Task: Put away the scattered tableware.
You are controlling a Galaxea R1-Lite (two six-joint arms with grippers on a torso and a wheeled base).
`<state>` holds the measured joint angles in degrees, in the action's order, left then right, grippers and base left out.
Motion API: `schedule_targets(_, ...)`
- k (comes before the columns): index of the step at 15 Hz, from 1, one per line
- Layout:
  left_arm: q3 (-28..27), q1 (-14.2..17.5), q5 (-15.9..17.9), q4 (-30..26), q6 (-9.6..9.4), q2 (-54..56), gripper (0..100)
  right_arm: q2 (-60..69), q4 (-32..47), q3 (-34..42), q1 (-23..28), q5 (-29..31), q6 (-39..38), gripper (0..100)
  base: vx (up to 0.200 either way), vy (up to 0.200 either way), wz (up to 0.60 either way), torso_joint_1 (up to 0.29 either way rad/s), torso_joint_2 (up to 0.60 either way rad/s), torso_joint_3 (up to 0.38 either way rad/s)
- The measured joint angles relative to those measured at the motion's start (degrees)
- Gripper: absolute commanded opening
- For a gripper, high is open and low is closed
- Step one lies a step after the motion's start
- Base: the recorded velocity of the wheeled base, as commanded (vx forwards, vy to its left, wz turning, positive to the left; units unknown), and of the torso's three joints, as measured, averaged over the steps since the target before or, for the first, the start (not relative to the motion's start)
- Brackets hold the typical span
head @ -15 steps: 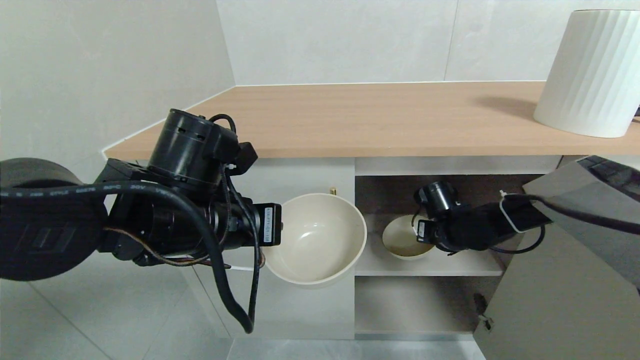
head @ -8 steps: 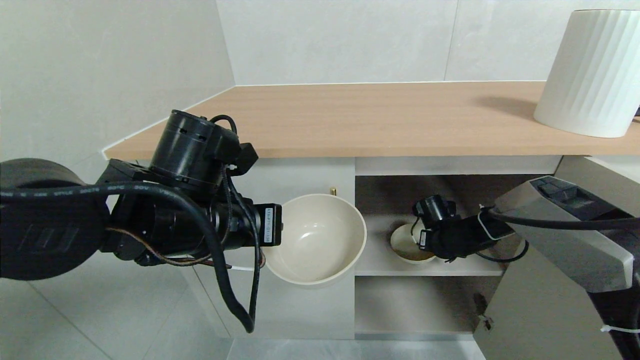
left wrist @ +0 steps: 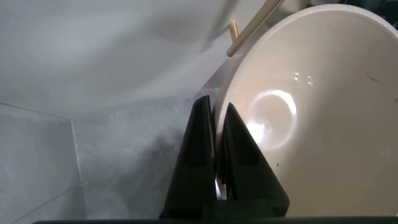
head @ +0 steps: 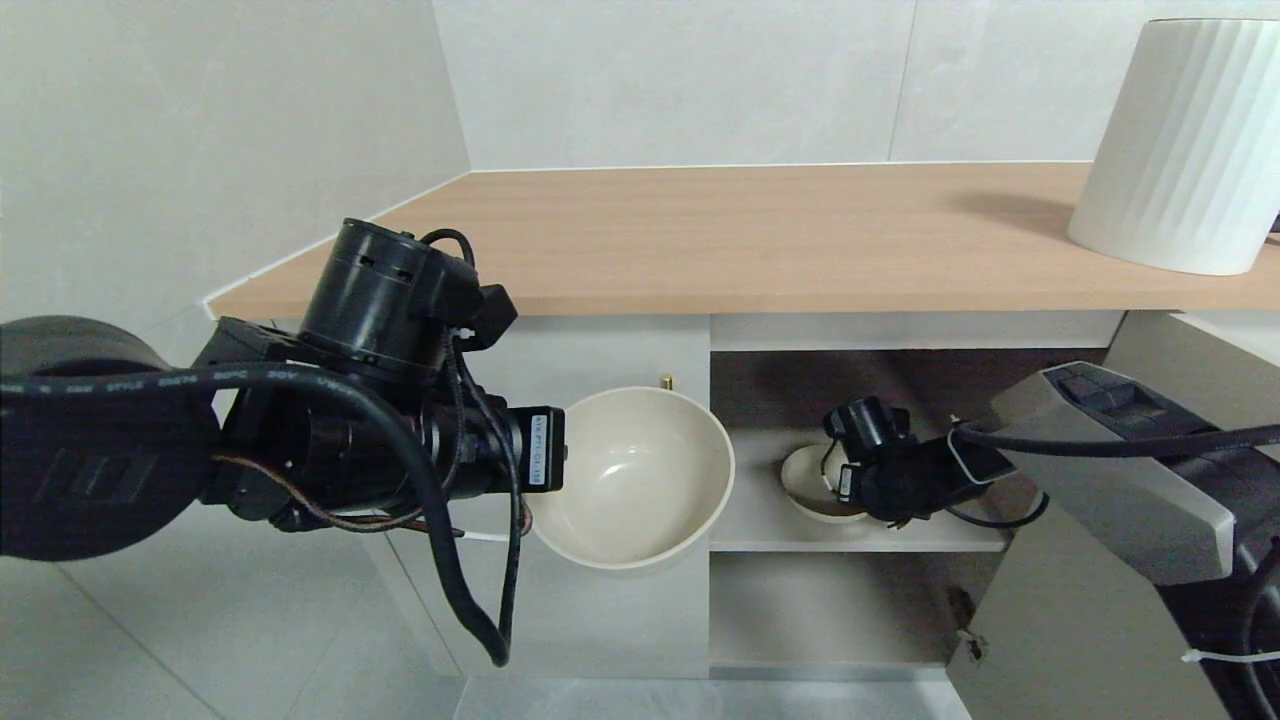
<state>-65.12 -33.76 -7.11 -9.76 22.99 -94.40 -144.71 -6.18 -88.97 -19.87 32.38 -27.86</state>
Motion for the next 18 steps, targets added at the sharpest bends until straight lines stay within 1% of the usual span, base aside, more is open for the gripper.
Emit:
schedule_targets(4, 0.00, 0.00, 0.02, 0.00, -0.01, -0.05, 0, 0.74, 0.66, 0.51, -0.05, -0.15, -1.76, 100, 0.000, 0.000, 0.00, 0.000, 0.00, 0.000)
schedule_targets(6, 0.22, -0.26, 0.00, 0.05, -0.22, -0.57, 0, 3.62, 1.72, 2.56, -0.35, -1.18, -2.35, 100, 0.000, 0.000, 0.00, 0.000, 0.00, 0.000)
schedule_targets(7, 0.52, -1.00, 0.00, 0.02, -0.30, -1.07, 0, 5.66, 2.38, 4.07, -0.88, -2.55, -2.41, 100, 0.000, 0.000, 0.00, 0.000, 0.00, 0.000)
schedule_targets(9, 0.99, -3.21, -0.09, 0.20, -0.33, -3.08, 0, 11.89, 5.14, 7.66, -2.84, -8.05, -2.49, 100, 0.000, 0.000, 0.00, 0.000, 0.00, 0.000)
schedule_targets(12, 1.12, -5.44, -0.85, 1.37, -0.35, -7.17, 0, 25.50, 13.73, 12.37, -6.67, -17.85, -2.44, 100, 0.000, 0.000, 0.00, 0.000, 0.00, 0.000)
schedule_targets(15, 1.21, -7.47, -5.45, 2.24, -0.35, -11.52, 0, 37.57, 22.27, 14.25, -10.17, -24.47, -2.22, 100, 0.000, 0.000, 0.00, 0.000, 0.00, 0.000)
schedule_targets(16, 1.23, -8.22, -6.16, 2.46, -0.30, -12.98, 0, 41.17, 25.66, 14.69, -12.20, -26.44, -2.06, 100, 0.000, 0.000, 0.00, 0.000, 0.00, 0.000)
schedule_targets(18, 1.23, -9.40, -6.50, 3.43, -0.11, -14.91, 0, 44.97, 28.54, 15.15, -16.01, -28.82, -1.89, 100, 0.000, 0.000, 0.00, 0.000, 0.00, 0.000)
